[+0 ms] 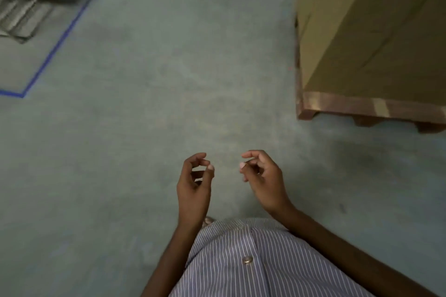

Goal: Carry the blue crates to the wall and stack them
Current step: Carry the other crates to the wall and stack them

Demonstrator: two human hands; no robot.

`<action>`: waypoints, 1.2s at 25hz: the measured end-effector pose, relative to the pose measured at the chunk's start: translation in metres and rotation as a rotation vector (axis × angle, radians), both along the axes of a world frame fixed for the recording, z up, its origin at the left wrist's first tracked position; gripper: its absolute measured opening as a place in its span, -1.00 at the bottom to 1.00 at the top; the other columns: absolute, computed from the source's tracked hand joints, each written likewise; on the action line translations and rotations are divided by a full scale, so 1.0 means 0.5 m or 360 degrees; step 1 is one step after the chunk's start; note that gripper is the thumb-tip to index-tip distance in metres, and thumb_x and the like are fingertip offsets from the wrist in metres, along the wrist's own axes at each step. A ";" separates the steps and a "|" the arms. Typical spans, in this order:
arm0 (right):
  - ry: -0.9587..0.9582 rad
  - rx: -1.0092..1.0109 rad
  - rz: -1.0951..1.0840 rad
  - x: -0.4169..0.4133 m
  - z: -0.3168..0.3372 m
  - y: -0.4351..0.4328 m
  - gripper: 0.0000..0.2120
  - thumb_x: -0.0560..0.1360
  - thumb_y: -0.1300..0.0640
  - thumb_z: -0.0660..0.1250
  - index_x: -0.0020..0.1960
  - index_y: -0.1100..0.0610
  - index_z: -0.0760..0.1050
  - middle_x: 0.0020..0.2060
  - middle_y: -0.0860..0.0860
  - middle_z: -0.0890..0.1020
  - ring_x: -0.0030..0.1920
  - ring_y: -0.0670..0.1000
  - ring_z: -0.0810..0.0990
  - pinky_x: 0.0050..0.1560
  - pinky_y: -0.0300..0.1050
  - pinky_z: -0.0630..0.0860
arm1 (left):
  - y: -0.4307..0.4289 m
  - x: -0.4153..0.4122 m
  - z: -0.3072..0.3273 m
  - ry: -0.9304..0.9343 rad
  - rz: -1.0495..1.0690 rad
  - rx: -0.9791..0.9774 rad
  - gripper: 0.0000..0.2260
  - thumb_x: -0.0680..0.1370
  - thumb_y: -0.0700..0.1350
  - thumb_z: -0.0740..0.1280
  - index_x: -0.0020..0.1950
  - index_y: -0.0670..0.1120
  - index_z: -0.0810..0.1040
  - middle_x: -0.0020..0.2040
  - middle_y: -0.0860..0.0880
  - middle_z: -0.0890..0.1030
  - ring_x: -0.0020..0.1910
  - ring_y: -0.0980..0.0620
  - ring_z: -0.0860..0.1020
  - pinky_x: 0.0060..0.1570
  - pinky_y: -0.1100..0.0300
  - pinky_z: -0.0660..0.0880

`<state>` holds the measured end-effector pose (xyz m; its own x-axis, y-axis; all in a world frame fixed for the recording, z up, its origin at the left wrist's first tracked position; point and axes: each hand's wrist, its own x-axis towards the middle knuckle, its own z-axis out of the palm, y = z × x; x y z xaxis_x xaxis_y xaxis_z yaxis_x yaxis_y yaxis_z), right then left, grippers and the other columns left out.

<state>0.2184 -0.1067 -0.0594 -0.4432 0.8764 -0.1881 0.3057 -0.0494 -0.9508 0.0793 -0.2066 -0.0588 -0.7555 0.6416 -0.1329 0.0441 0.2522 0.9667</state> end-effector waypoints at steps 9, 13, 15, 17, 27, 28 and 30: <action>-0.0062 -0.0036 0.0804 -0.496 0.022 -0.174 -0.89 0.58 0.15 0.41 0.09 0.00 0.57 -0.21 0.03 0.69 -0.26 -0.01 0.69 -0.22 -0.16 0.61 | -0.278 -0.369 0.024 -0.0100 0.0942 0.0073 -0.75 0.55 -0.20 0.46 0.16 0.05 0.55 0.00 0.05 0.62 -0.16 0.11 0.61 -0.22 0.32 0.50; -0.0049 -0.0032 0.1069 -0.743 -0.007 -0.236 -0.89 0.57 0.17 0.41 0.07 0.01 0.58 -0.23 0.06 0.69 -0.26 0.02 0.69 -0.14 -0.03 0.62 | -0.377 -0.539 0.004 -0.0075 0.1272 0.0086 -0.76 0.55 -0.19 0.46 0.15 0.05 0.56 -0.01 0.04 0.62 -0.16 0.14 0.60 -0.23 0.36 0.47; 0.0000 -0.0058 0.1179 -0.884 -0.005 -0.269 -0.90 0.57 0.20 0.41 0.07 0.05 0.58 -0.23 0.10 0.69 -0.28 0.00 0.68 -0.18 -0.12 0.59 | -0.423 -0.643 0.002 -0.0043 0.1425 0.0088 -0.77 0.55 -0.17 0.46 0.14 0.08 0.55 -0.01 0.06 0.63 -0.16 0.11 0.60 -0.22 0.34 0.47; 0.0024 -0.0077 0.1294 -1.012 0.010 -0.304 -0.90 0.57 0.20 0.40 0.07 0.06 0.57 -0.22 0.10 0.69 -0.29 -0.03 0.67 -0.22 -0.20 0.54 | -0.467 -0.742 0.015 0.0002 0.1560 0.0083 -0.78 0.56 -0.15 0.46 0.14 0.07 0.55 -0.02 0.07 0.63 -0.14 0.06 0.61 -0.21 0.32 0.47; 0.0071 -0.0113 0.1871 -1.476 0.014 -0.618 -0.89 0.57 0.19 0.41 0.07 0.04 0.57 -0.24 0.10 0.66 -0.26 0.07 0.67 -0.18 -0.17 0.60 | -0.733 -1.112 0.018 0.0100 0.2123 0.0096 -0.83 0.59 -0.14 0.41 0.17 0.01 0.56 -0.05 0.10 0.63 -0.10 -0.14 0.64 -0.11 -0.06 0.59; 0.0054 -0.0128 0.1894 -1.514 0.004 -0.658 -0.89 0.57 0.19 0.41 0.07 0.03 0.57 -0.24 0.10 0.66 -0.25 0.07 0.67 -0.18 -0.17 0.60 | -0.771 -1.148 0.011 0.0079 0.2170 0.0091 -0.83 0.59 -0.13 0.42 0.16 0.01 0.56 -0.06 0.12 0.63 -0.10 -0.13 0.64 -0.10 -0.08 0.59; 0.0044 -0.0137 0.1923 -1.598 -0.017 -0.745 -0.88 0.57 0.18 0.41 0.06 0.00 0.57 -0.24 0.09 0.65 -0.25 0.07 0.67 -0.18 -0.15 0.61 | -0.862 -1.229 -0.007 0.0035 0.2214 0.0062 -0.83 0.58 -0.07 0.44 0.15 0.04 0.56 -0.07 0.13 0.63 -0.10 -0.10 0.65 -0.06 -0.12 0.60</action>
